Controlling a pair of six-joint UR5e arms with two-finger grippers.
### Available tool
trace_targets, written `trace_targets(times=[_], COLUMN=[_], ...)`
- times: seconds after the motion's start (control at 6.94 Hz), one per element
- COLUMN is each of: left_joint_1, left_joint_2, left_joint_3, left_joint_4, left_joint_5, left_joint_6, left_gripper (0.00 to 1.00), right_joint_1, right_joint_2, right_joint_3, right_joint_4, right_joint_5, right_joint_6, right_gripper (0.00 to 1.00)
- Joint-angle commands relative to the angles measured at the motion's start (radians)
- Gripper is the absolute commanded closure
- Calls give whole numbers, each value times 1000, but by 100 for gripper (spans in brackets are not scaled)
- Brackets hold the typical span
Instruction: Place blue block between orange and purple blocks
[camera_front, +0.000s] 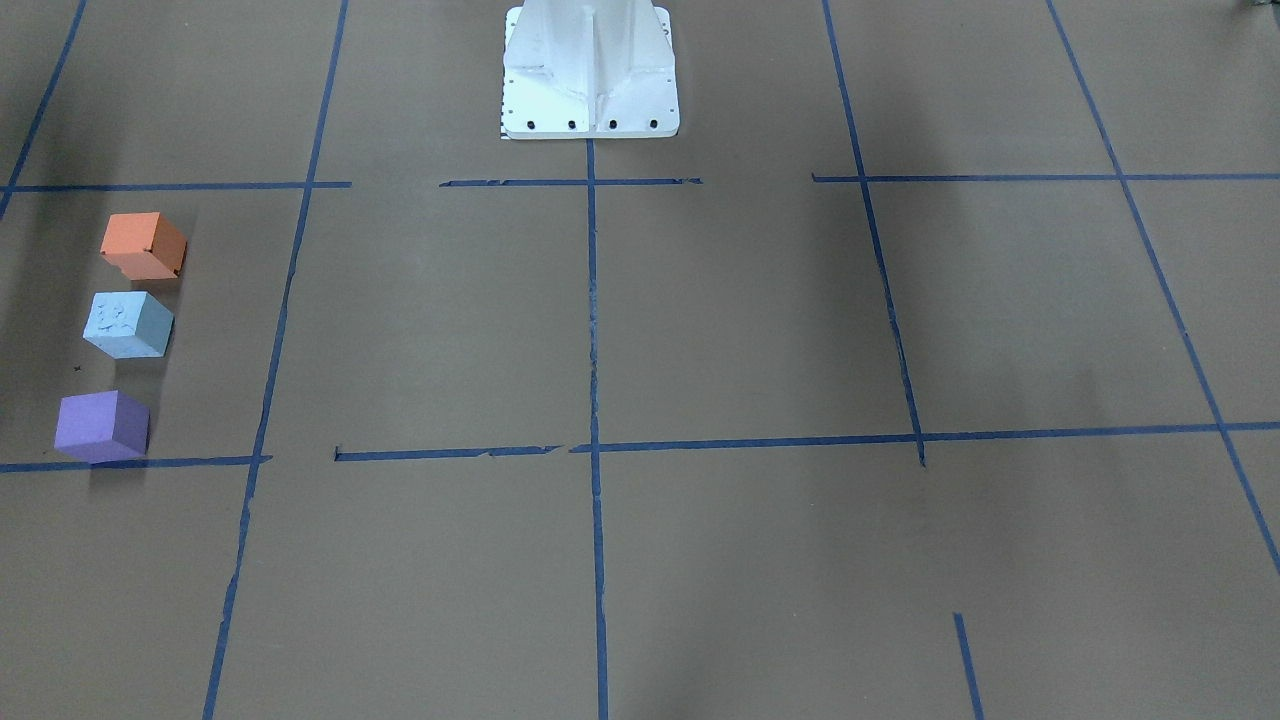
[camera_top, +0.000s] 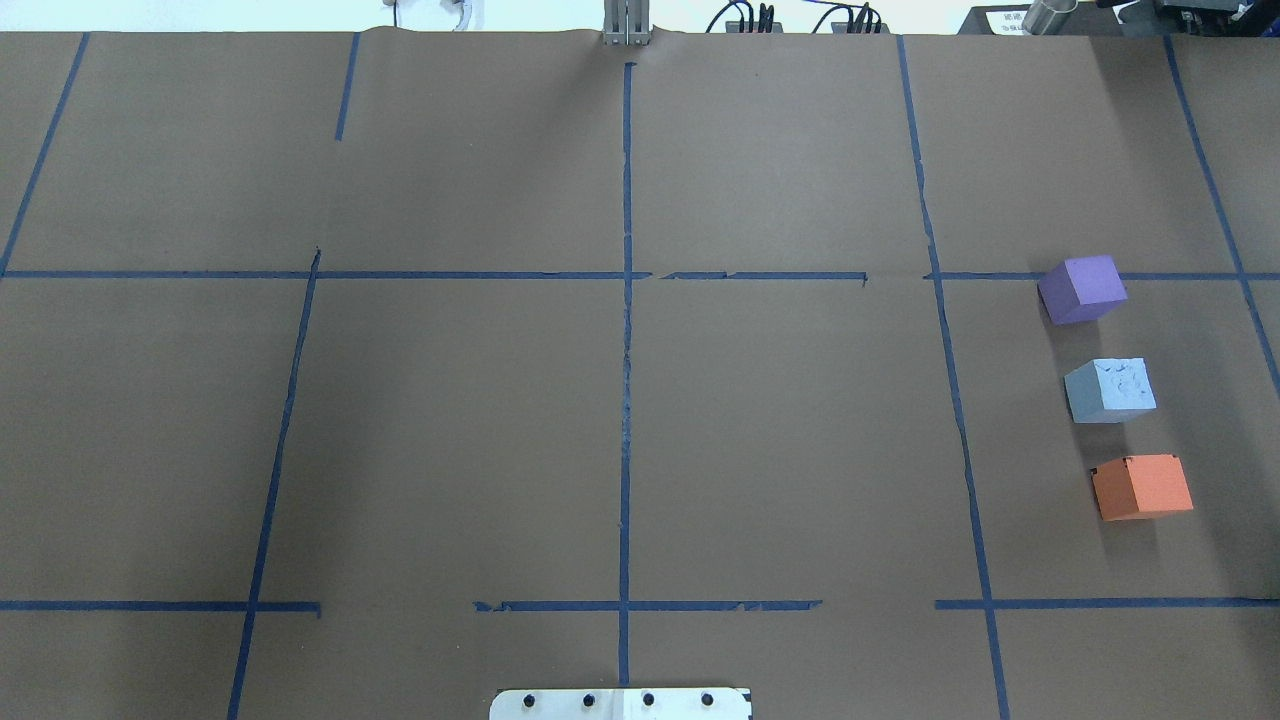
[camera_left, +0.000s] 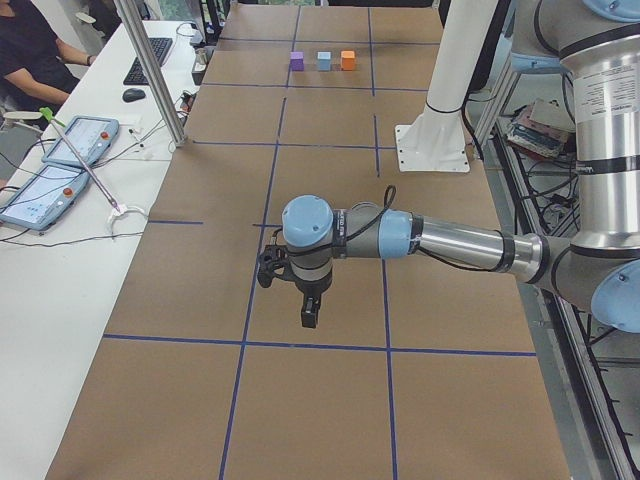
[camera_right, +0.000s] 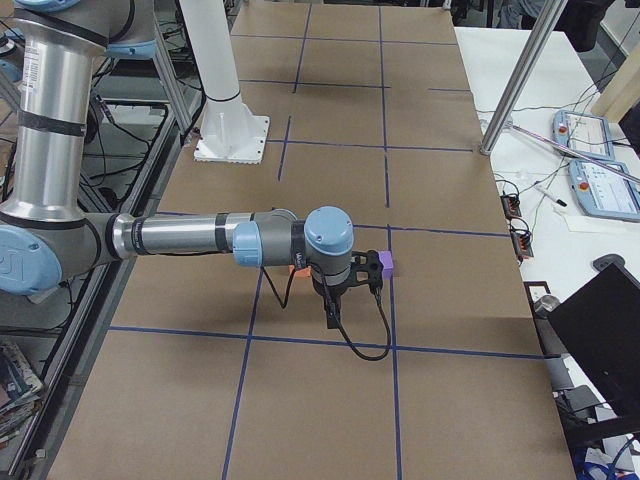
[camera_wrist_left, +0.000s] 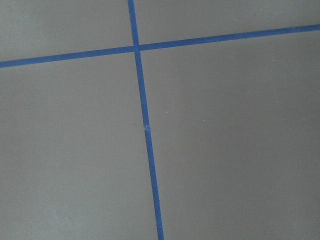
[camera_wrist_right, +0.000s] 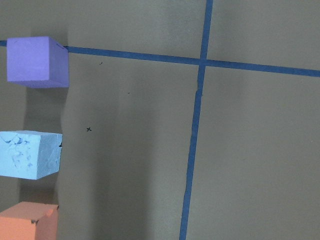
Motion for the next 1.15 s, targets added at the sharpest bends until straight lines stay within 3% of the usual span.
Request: trace_targets(times=[0.0,0.58,1.01], left_joint_1=[2,0,2], left_joint_2=[-4,5,6], left_joint_3=[-18,-12,1], left_joint_4=[12,-1,-58], left_joint_5=[1,13,87], left_joint_6=[-7,-1,-5], left_gripper=[0,0,0], right_joint_1=[-6,-9,-10], right_joint_2=[-4,-5,-4], right_joint_3=[-3,-7,-7], right_joint_4=[3,8,8], right_joint_5=[-4,-30,-62], right_joint_6=[-3,-15,-15], right_gripper=[0,0,0])
